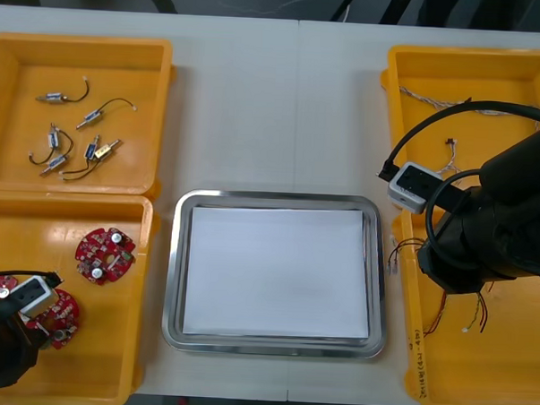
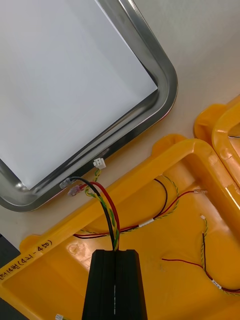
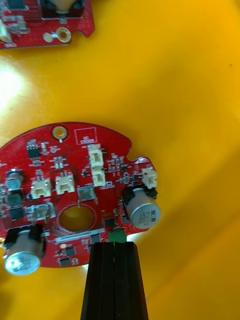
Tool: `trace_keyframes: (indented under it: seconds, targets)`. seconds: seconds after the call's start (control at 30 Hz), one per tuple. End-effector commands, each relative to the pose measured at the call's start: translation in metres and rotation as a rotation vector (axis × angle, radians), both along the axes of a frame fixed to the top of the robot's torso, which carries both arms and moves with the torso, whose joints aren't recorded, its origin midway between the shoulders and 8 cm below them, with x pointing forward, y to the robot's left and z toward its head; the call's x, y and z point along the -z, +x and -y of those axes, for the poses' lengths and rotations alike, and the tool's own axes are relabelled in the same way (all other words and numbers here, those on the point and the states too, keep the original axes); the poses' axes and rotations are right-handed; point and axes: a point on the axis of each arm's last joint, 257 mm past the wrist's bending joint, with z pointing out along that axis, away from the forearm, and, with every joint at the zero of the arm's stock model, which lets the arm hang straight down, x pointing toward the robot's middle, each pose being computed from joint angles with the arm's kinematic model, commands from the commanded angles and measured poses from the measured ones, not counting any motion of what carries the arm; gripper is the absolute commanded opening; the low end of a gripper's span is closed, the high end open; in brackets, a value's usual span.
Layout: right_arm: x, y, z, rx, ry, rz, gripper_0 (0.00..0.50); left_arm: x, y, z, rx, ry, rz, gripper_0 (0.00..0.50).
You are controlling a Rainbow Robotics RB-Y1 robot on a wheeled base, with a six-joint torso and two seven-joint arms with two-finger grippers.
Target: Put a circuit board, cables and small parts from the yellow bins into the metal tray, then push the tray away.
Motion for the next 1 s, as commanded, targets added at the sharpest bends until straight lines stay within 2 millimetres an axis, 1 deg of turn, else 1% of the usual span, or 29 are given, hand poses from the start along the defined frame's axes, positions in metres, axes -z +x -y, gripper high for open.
trace_keyframes:
  seconds: [0.03,0.23,0.37,0.53,0.7,0.73,0.77,0.8,0.83,0.87,1.0]
  targets:
    - [-0.010,0.002,-0.011,-0.028,0.005,0.036,0.000,-0.027,0.018,0.000,0.029,0.025,0.038,0.000]
    - [-0.009,0.001,-0.012,-0.030,0.009,0.032,0.000,-0.035,0.022,0.000,0.017,0.019,0.044,0.000]
    - [-0.010,0.001,-0.015,-0.033,0.014,0.033,0.000,-0.039,0.022,0.003,0.010,0.010,0.037,0.000]
    - [-0.010,0.001,-0.014,-0.033,0.014,0.033,0.000,-0.037,0.019,0.010,-0.002,-0.017,0.032,0.000]
    - [-0.009,0.000,-0.014,-0.033,0.013,0.030,0.000,-0.031,0.012,0.011,-0.017,-0.032,0.020,0.000]
    - [-0.009,0.000,-0.014,-0.031,0.013,0.029,0.000,-0.030,0.011,0.011,-0.022,-0.039,0.024,0.021]
    - [-0.009,0.001,-0.014,-0.031,0.014,0.031,0.000,-0.029,0.010,0.011,-0.024,-0.041,0.024,0.088]
    - [-0.009,0.000,-0.014,-0.033,0.013,0.030,0.000,-0.028,0.008,0.012,-0.028,-0.048,0.024,0.335]
    - [-0.009,0.001,-0.014,-0.032,0.014,0.031,0.000,-0.028,0.007,0.011,-0.033,-0.052,0.027,0.472]
    - [-0.010,0.001,-0.014,-0.033,0.014,0.033,0.000,-0.028,0.007,0.012,-0.032,-0.054,0.030,0.500]
    - [-0.009,0.000,-0.014,-0.033,0.014,0.030,0.000,-0.028,0.007,0.013,-0.033,-0.060,0.033,0.500]
